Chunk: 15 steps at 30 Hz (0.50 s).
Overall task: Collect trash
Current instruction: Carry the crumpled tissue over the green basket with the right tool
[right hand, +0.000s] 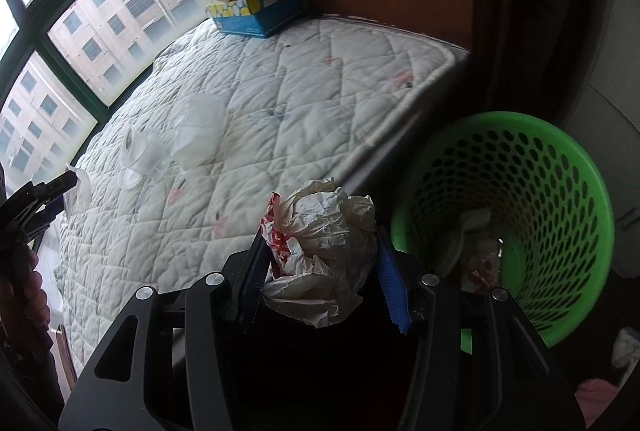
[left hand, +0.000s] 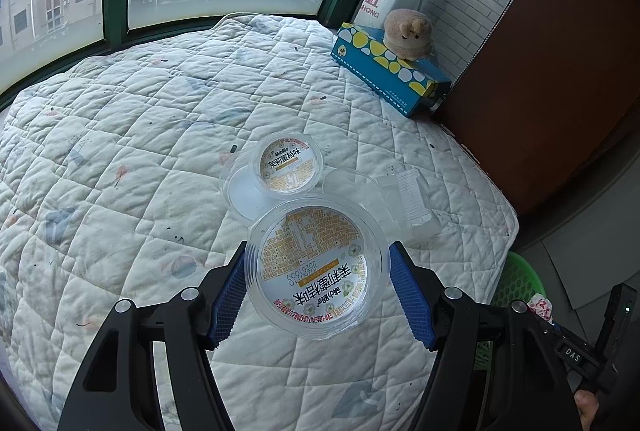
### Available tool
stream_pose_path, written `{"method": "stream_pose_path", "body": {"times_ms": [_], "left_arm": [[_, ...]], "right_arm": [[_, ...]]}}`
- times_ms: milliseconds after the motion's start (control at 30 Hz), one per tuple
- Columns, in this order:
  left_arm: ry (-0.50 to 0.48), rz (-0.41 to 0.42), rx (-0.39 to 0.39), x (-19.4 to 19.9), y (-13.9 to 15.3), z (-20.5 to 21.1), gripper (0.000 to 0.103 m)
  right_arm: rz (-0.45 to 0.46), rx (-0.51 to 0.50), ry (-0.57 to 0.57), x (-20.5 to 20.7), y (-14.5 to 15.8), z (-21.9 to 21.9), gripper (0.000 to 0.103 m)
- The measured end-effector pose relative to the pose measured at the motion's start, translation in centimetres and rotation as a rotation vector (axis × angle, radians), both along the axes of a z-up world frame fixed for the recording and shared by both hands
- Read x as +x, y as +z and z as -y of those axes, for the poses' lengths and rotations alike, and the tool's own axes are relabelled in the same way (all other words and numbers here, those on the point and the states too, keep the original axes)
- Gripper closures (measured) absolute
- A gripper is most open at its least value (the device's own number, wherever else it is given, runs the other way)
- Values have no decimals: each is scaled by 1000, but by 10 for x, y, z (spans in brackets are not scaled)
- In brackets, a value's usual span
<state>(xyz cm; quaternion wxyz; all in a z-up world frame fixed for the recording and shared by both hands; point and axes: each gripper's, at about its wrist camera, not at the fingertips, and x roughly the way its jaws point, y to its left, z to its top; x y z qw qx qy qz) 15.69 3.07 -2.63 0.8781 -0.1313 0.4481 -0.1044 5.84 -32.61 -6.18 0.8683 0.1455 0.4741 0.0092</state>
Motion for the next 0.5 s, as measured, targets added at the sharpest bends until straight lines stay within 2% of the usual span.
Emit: {"method": "stream_pose_path", "body": {"times_ms": [500], "left_arm": [[-23,-6,-3,1,0,14,37]], "right_arm": [[-34,-6,-178,-37,-10,68,51]]}}
